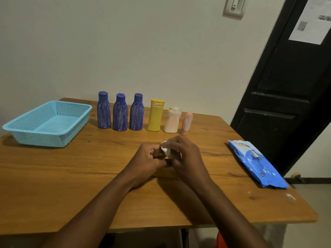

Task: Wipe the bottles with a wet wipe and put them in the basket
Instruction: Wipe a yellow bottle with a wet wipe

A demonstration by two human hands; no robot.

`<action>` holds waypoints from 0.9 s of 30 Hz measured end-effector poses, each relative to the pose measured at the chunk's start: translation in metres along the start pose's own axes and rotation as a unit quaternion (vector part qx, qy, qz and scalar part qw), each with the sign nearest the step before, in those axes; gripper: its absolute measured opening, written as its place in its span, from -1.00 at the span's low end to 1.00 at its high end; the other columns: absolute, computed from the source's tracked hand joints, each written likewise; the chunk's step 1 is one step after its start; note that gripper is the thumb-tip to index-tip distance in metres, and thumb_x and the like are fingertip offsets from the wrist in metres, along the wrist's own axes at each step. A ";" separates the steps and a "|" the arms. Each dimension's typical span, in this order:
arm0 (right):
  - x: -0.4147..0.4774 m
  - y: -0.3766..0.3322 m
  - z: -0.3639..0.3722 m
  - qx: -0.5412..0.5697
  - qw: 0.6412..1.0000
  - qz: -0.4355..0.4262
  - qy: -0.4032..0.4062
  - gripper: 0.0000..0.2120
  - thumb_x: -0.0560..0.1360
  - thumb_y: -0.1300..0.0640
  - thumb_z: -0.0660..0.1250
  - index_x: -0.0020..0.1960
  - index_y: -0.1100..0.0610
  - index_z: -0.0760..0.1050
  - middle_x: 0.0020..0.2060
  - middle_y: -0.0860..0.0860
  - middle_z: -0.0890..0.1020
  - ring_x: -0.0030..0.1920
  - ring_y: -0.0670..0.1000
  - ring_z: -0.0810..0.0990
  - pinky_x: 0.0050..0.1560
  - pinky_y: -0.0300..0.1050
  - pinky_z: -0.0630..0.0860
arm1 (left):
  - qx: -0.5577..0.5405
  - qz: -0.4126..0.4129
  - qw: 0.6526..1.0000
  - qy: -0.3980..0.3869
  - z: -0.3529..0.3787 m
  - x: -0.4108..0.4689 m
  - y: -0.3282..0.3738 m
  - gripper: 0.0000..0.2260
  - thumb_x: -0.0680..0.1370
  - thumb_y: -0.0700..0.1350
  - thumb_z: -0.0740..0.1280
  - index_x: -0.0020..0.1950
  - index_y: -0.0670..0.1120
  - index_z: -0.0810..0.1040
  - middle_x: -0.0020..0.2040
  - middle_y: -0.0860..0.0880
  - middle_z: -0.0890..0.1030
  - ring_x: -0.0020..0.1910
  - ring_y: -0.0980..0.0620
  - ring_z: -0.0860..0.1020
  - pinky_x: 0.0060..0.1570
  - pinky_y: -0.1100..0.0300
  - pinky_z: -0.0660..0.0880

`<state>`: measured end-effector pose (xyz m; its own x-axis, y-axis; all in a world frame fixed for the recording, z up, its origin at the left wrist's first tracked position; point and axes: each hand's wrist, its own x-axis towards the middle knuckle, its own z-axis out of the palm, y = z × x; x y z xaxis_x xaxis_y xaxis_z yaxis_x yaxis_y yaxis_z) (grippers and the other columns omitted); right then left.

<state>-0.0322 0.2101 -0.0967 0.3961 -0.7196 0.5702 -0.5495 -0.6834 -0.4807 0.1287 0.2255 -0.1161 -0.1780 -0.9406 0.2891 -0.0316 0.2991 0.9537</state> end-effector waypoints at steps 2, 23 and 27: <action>-0.010 0.001 -0.001 0.001 0.999 -0.036 0.010 -0.70 0.47 0.33 0.37 0.15 0.11 0.68 0.09 -0.02 0.62 0.14 -0.04 0.54 0.10 -0.20 0.52 | -0.005 0.002 1.000 0.001 0.000 0.000 -0.001 -0.69 0.49 -0.40 0.45 0.13 -0.08 0.70 0.03 -0.06 0.75 0.09 0.00 0.69 0.03 0.18 0.59; -0.052 0.030 -0.018 0.023 0.996 0.082 0.021 -0.62 0.54 0.30 0.40 0.30 0.01 0.62 0.19 -0.18 0.61 0.21 -0.19 0.54 0.20 -0.12 0.57 | -0.029 -0.041 0.999 0.021 0.003 0.004 -0.003 -0.59 0.44 -0.29 0.56 0.24 -0.02 0.63 0.06 0.00 0.75 0.13 0.06 0.69 0.06 0.17 0.63; -0.058 0.022 -0.018 0.055 0.992 0.110 0.011 -0.72 0.58 0.16 0.39 0.27 -0.02 0.61 0.13 -0.21 0.63 0.14 -0.23 0.57 0.12 -0.21 0.58 | -0.033 -0.038 0.997 0.053 0.005 0.004 0.001 -0.71 0.44 -0.21 0.57 0.12 0.01 0.68 0.00 0.02 0.76 0.03 0.10 0.71 -0.07 0.27 0.61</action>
<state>-0.0805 0.2387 -0.1285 0.2593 -0.8510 0.4568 -0.5369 -0.5201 -0.6643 0.1233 0.2230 -0.1143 -0.0733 -0.9730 0.2189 0.0238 0.2178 0.9757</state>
